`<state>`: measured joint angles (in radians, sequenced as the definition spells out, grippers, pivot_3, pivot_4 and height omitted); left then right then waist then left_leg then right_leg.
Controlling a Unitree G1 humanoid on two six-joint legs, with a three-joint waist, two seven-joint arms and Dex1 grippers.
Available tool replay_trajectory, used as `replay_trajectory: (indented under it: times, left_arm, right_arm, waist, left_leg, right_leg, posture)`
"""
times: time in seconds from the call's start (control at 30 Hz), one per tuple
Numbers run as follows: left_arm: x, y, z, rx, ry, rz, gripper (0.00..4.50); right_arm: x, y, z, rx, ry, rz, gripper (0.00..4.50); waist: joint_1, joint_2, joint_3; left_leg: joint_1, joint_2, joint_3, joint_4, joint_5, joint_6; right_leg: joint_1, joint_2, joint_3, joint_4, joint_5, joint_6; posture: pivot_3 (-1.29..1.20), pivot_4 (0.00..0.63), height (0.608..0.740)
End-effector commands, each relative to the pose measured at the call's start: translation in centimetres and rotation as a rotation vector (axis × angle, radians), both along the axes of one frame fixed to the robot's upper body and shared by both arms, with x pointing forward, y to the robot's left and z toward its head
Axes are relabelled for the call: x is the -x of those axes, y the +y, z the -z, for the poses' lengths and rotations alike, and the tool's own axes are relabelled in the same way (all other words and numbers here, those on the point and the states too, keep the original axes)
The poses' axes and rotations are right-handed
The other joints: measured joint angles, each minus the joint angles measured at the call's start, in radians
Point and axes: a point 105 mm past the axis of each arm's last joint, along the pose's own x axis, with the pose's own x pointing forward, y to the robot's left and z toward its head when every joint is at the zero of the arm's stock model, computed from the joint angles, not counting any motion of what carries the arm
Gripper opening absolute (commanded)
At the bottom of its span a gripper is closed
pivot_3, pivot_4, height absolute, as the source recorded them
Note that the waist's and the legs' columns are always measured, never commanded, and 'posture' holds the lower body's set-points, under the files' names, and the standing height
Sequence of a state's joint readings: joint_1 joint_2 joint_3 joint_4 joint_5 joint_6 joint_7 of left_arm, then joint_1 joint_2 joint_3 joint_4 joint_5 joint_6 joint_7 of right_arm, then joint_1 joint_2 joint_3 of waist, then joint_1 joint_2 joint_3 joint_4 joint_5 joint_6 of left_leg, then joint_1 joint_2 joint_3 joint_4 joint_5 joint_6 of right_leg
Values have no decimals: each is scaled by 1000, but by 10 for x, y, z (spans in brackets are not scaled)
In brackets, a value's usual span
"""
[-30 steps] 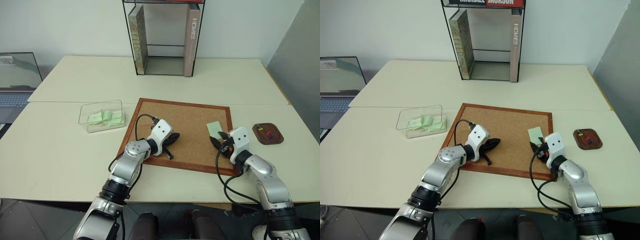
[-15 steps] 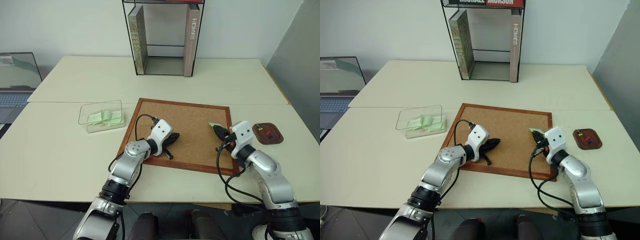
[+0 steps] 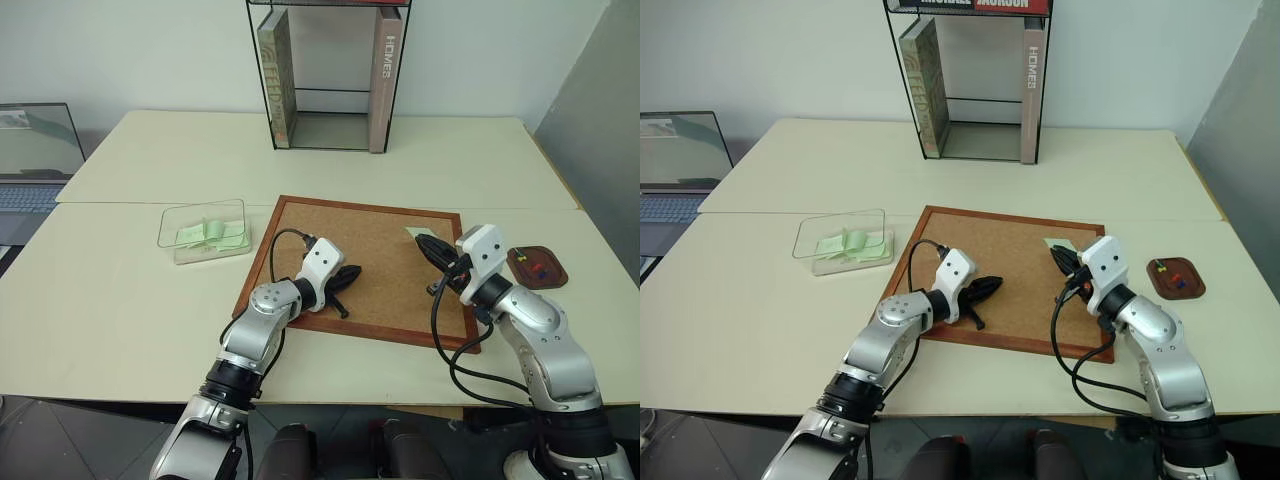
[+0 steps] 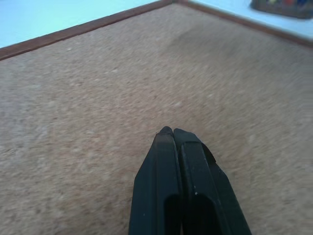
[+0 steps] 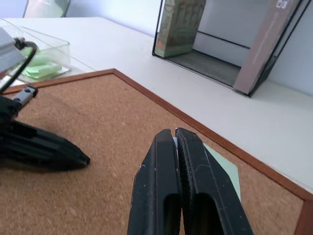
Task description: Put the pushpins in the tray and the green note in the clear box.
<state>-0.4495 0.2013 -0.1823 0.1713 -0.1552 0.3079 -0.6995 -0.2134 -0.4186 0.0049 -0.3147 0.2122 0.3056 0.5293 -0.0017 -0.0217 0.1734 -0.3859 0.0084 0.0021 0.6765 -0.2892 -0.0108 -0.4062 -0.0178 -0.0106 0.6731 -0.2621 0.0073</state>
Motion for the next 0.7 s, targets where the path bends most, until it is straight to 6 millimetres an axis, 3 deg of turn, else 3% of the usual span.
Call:
replay_trajectory:
  times: [0.03, 0.17, 0.43, 0.7]
  left_arm:
    - [-8, 6, -49, 91, -151, 27, 810]
    - [-6, 12, -73, 66, -280, 105, 1520]
    - [-3, 6, -76, -124, -458, 273, 2972]
    - [-21, -13, -82, -186, -548, 335, 2972]
  right_arm:
    - [3, 5, -17, 6, -53, -44, 0]
    - [3, 6, -20, 11, -61, -52, 0]
    - [4, 15, -23, 26, -44, -88, 0]
    - [12, 28, -26, 19, 27, -162, 0]
  waist:
    - [0, -2, 2]
    - [0, -2, 2]
    - [0, -2, 2]
    - [1, -2, 2]
  left_leg:
    - [0, 0, 0, 0, 0, 0]
    - [-1, 0, 0, 0, 0, 0]
    - [-1, 0, 0, 0, 0, 0]
    - [-3, 0, 0, 0, 0, 0]
  right_leg:
    - [0, 0, 0, 0, 0, 0]
    - [-1, 0, 0, 0, 0, 0]
    - [-1, 0, 0, 0, 0, 0]
    - [-1, 0, -1, -1, 0, 0]
  posture:
    - [0, 150, 740]
    - [0, 150, 740]
    - [0, 150, 740]
    - [0, 150, 740]
